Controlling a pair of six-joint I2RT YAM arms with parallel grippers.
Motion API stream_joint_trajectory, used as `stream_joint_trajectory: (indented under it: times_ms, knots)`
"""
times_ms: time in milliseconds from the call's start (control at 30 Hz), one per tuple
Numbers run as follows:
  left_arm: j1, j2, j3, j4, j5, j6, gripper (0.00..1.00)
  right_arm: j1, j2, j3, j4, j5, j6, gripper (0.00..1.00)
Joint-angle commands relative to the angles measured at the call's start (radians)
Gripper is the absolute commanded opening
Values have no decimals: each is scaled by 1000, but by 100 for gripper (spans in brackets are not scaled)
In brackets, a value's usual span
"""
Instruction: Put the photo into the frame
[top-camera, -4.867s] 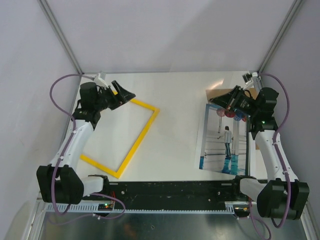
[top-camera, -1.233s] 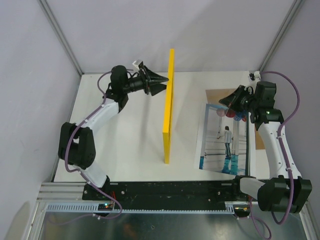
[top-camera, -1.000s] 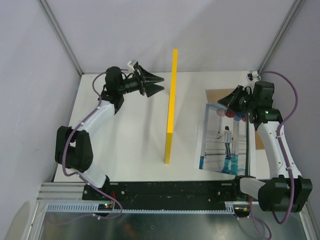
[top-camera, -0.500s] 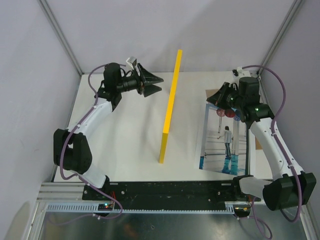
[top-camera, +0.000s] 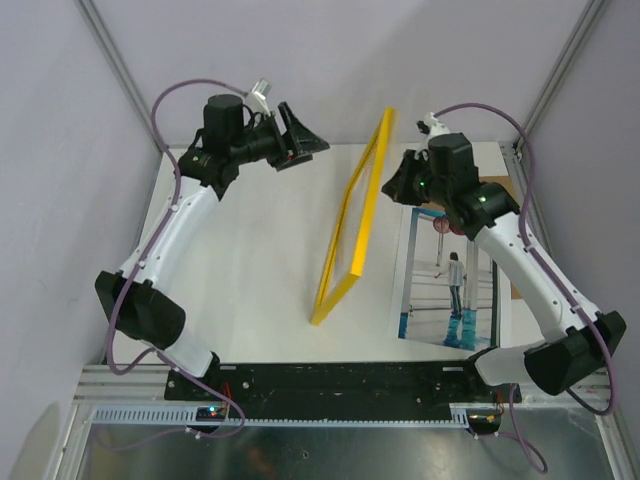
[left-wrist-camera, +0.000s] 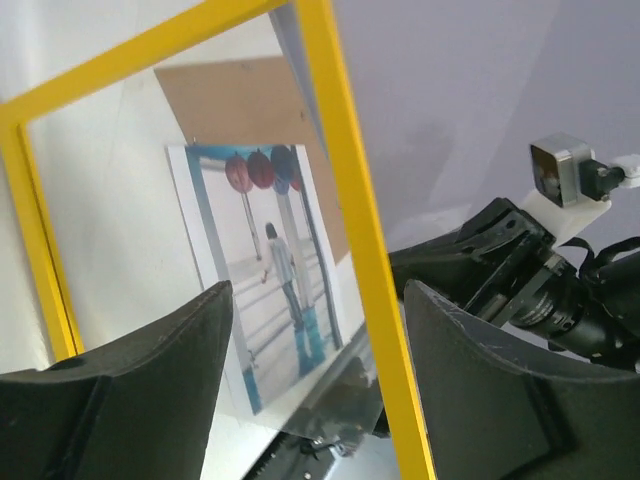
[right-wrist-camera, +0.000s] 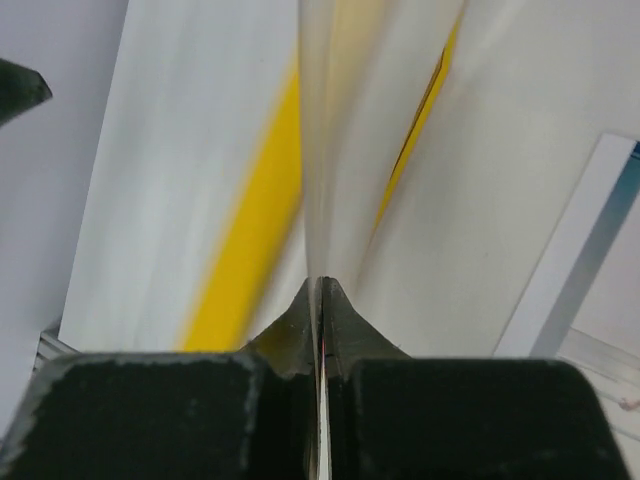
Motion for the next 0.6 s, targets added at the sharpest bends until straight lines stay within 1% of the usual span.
stream_joint_trajectory:
  times_ms: [0, 133, 433, 500, 567]
  knots:
    - [-69, 17, 139, -178, -168, 211, 74, 74, 68, 122, 7, 86, -7, 0]
    - [-105, 39, 175, -227, -216, 260, 74, 119, 136, 196, 1, 97, 4, 0]
    - [-114, 55, 193, -313, -337, 325, 79, 203, 228, 296, 3, 135, 19, 0]
    - [-114, 58, 184, -315, -353, 318, 79, 218, 235, 298, 24, 119, 29, 0]
    - [-115, 63, 175, -314, -364, 304, 80, 223, 236, 281, 63, 52, 51, 0]
